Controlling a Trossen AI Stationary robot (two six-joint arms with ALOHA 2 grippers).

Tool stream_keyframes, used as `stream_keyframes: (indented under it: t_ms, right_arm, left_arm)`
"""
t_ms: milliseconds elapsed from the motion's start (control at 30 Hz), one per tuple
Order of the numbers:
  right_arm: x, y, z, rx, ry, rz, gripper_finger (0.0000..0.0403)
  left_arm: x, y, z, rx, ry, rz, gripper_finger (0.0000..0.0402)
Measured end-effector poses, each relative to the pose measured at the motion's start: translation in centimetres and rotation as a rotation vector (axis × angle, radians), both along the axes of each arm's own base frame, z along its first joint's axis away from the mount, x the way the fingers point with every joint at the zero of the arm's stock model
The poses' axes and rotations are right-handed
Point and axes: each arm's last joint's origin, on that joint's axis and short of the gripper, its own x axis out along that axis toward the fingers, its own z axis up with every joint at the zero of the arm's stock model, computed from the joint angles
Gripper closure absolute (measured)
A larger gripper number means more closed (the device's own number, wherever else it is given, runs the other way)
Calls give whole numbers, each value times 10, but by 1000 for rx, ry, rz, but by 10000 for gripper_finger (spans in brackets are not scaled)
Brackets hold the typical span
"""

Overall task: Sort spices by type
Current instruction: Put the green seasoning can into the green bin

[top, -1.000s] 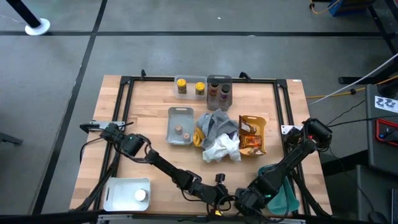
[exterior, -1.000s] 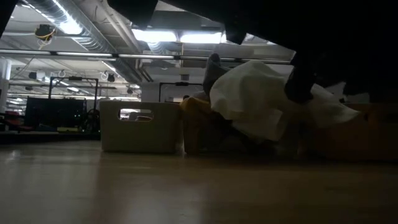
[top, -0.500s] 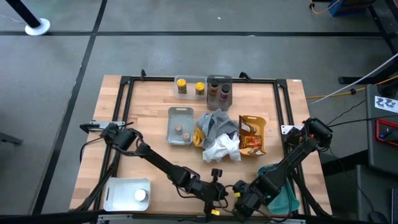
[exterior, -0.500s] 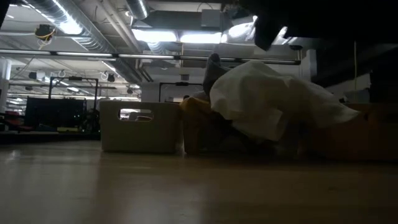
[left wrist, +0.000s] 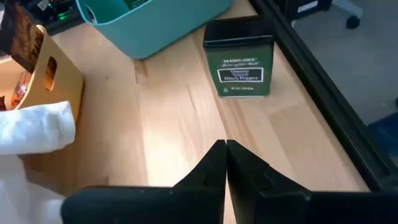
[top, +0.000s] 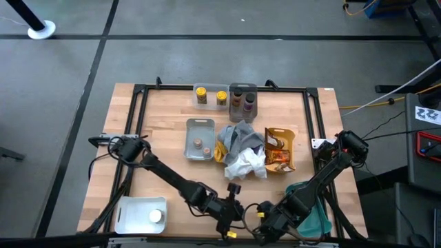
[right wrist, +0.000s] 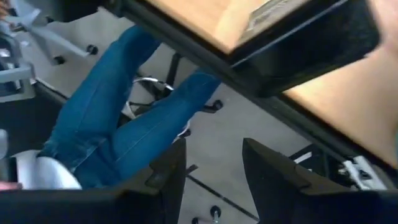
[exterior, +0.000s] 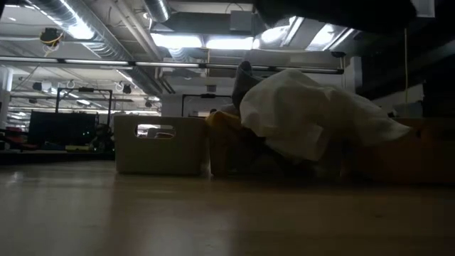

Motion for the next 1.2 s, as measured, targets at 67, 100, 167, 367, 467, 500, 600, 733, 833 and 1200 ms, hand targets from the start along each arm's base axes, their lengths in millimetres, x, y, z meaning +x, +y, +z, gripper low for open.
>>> stream_keyframes:
  t_ms: [67,100,167,367,467,500,600,733,833,1200]
  right_arm:
    - [1,1,1,15,-15,0,246]
    - [2,2,1,19,-19,-1,246]
    - [2,2,2,23,-21,-1,246]
    - [1,2,1,36,7,-13,246]
    - [1,2,1,43,37,-33,246]
    - [0,2,1,45,52,-36,246]
    - [-2,0,0,41,97,-47,246]
    - [-5,-1,-1,30,146,-61,246]
    - [-5,-2,-2,24,166,-77,246]
    - [-5,-1,-2,31,164,-68,246]
  left_arm:
    - [-3,0,3,7,9,-2,399]
    - [-4,0,4,12,14,0,399]
    - [-7,0,7,22,24,1,399]
    - [-14,0,10,89,45,2,399]
    - [-19,1,12,124,75,7,399]
    - [-22,2,15,141,91,3,399]
    - [-30,6,29,170,95,1,399]
    - [-45,13,56,195,97,15,399]
    - [-62,18,79,235,85,51,399]
    - [-183,68,104,128,24,186,399]
